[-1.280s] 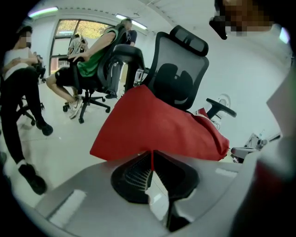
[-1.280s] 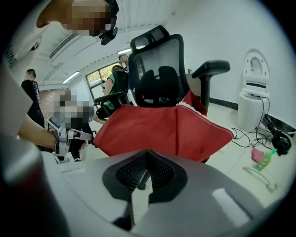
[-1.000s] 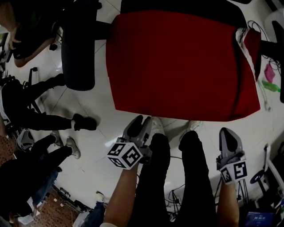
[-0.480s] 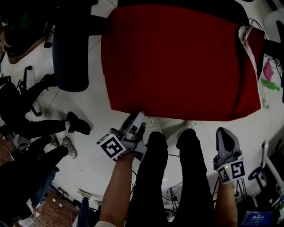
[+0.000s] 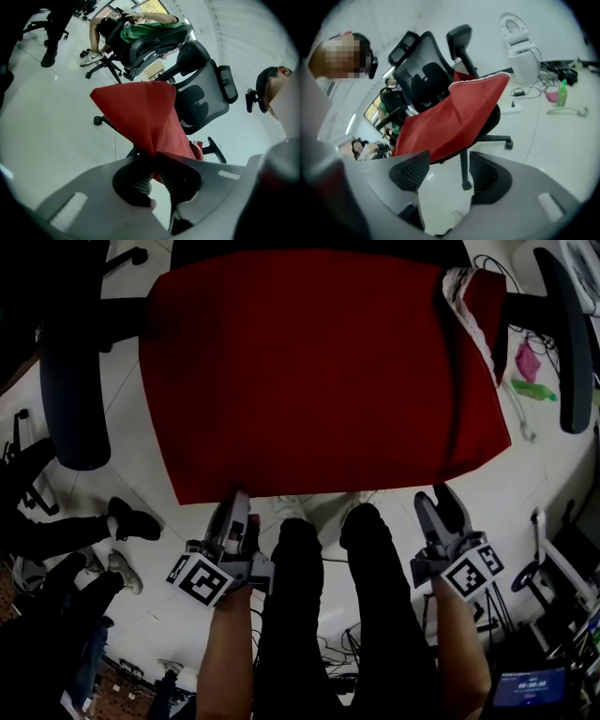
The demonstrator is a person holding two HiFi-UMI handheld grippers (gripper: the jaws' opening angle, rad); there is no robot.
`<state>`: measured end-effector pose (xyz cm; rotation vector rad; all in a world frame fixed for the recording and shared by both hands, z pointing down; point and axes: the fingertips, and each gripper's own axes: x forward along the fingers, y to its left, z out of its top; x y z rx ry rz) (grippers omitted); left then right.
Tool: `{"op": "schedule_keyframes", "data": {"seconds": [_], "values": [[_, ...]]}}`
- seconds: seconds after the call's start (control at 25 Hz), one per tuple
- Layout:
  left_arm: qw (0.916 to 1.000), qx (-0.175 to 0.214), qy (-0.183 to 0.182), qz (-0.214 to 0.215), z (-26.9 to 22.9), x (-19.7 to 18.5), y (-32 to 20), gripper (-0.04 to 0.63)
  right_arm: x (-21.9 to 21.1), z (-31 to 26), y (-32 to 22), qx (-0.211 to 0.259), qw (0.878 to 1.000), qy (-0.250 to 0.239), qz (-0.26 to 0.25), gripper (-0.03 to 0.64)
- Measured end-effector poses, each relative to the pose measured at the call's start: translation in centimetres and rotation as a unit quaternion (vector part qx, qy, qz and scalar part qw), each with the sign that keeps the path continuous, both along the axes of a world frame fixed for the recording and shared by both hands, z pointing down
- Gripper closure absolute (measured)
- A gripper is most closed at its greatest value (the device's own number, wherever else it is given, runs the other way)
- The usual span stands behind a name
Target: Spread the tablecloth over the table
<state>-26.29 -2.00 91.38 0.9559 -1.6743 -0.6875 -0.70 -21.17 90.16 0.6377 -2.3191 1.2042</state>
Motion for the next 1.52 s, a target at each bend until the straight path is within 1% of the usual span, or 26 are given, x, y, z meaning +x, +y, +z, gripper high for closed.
{"op": "schedule_keyframes", "data": {"seconds": [0.04,0.12,0.16,0.24,0.28,0.36,0.4,0.52,0.6,0.68,0.88,1.08,1.16,1.28,1.44,1.52], "values": [[1.0000,-0.001,-0.002,-0.001,0.0,0.0,0.0,0.568,-0.1,0.0,-0.6,-0.030,0.999,-0.023,0.031,0.335],[1.0000,-0.003,-0.006,-0.002,0.1,0.0,-0.1,0.568,-0.4,0.1,-2.1,-0.077,0.991,-0.068,0.086,0.301],[0.9999,-0.006,-0.009,-0.001,0.1,0.1,-0.3,0.568,-0.5,0.3,-2.9,-0.093,0.987,-0.084,0.104,0.299],[0.9998,-0.014,-0.017,0.001,0.1,0.2,-0.3,0.568,-1.0,0.7,-3.6,-0.116,0.980,-0.101,0.123,0.305],[0.9996,-0.018,-0.022,0.003,0.1,0.3,-0.3,0.568,-1.2,0.9,-3.7,-0.121,0.980,-0.102,0.125,0.334],[0.9991,-0.025,-0.034,0.006,-0.2,0.3,-0.3,0.571,-1.4,1.3,-3.6,-0.118,0.982,-0.085,0.121,0.469],[0.9987,-0.029,-0.041,0.008,-0.4,0.4,-0.3,0.571,-1.4,1.4,-3.5,-0.110,0.984,-0.073,0.117,0.579],[0.9961,-0.051,-0.070,0.016,-1.0,0.5,-0.2,0.574,-1.4,0.7,-3.2,-0.062,0.993,-0.040,0.094,0.589],[0.9921,-0.074,-0.098,0.029,-1.7,0.7,-0.2,0.574,-1.4,-0.1,-2.9,-0.024,0.997,-0.018,0.067,0.592],[0.9872,-0.094,-0.123,0.041,-2.5,0.8,-0.2,0.574,-1.7,-0.9,-2.8,0.007,0.999,-0.004,0.038,0.592],[0.9749,-0.127,-0.169,0.068,-4.6,1.2,-0.7,0.574,-1.8,-2.6,-3.0,0.065,0.998,0.017,0.001,0.594],[0.9619,-0.157,-0.207,0.085,-6.6,1.1,-1.3,0.574,-2.7,-5.6,-3.4,0.115,0.993,0.024,-0.018,0.595],[0.9574,-0.158,-0.223,0.092,-8.4,1.0,-1.8,0.574,-3.2,-7.5,-3.5,0.130,0.991,0.024,-0.026,0.595],[0.9504,-0.147,-0.254,0.103,-12.0,0.5,-3.0,0.574,-4.0,-11.1,-4.3,0.150,0.988,0.013,-0.026,0.597],[0.9479,-0.117,-0.285,0.083,-18.3,-1.4,-4.2,0.574,-4.7,-17.1,-6.0,0.172,0.985,-0.015,-0.011,0.597],[0.9432,-0.100,-0.307,0.077,-21.8,-2.1,-5.0,0.575,-5.2,-20.5,-6.6,0.192,0.981,-0.029,-0.016,0.597]]}}
